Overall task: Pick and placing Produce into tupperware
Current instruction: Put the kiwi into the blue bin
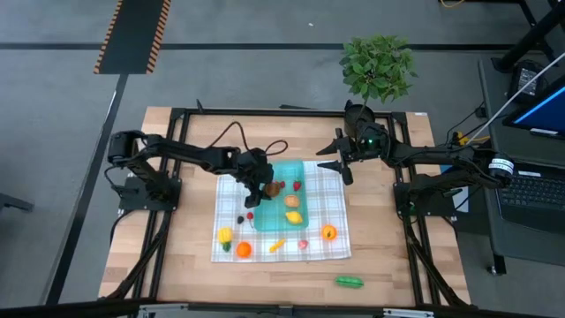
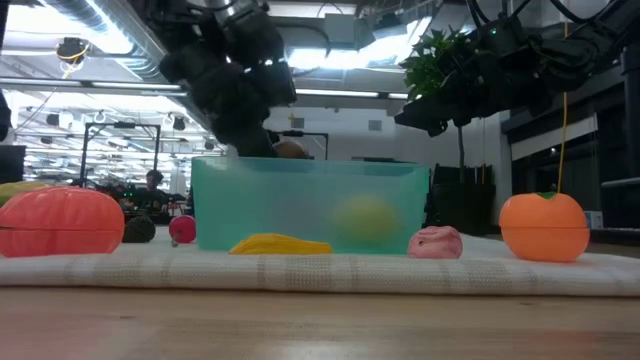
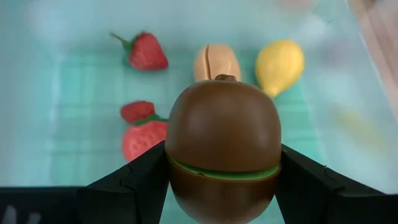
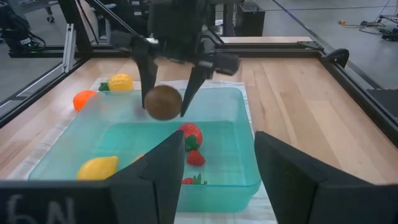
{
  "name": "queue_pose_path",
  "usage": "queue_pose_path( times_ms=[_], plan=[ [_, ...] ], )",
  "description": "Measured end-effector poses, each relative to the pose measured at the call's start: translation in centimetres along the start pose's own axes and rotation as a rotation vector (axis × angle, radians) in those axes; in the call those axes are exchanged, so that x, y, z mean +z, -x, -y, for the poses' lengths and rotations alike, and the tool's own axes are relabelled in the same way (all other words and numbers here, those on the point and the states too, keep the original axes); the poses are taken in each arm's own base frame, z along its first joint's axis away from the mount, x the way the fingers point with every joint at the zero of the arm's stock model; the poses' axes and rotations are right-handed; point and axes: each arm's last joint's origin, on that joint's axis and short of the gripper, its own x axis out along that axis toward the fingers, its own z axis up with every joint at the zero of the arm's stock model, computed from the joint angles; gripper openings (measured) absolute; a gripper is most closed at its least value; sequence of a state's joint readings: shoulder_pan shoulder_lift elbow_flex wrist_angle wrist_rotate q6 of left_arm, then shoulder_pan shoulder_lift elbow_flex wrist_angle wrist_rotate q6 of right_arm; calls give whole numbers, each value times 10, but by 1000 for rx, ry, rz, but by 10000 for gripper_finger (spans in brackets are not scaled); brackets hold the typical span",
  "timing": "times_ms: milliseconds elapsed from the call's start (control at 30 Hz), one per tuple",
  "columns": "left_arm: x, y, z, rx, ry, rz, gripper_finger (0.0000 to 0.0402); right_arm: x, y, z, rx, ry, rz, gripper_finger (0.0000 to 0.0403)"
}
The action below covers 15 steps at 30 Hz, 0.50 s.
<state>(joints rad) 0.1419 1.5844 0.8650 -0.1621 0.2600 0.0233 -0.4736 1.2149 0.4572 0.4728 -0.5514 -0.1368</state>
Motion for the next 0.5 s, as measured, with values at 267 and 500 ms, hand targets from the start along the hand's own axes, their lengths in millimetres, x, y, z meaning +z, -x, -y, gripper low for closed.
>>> queue_pose_path(
  times_ms=[267,500],
  plan=[
    [-7,-17,3,-16,13,-56,236,0,0,0,0,2,0,195],
    [-6,-19,8,-7,-6,-40,278,0,0,0,0,1,-2,195]
  ],
)
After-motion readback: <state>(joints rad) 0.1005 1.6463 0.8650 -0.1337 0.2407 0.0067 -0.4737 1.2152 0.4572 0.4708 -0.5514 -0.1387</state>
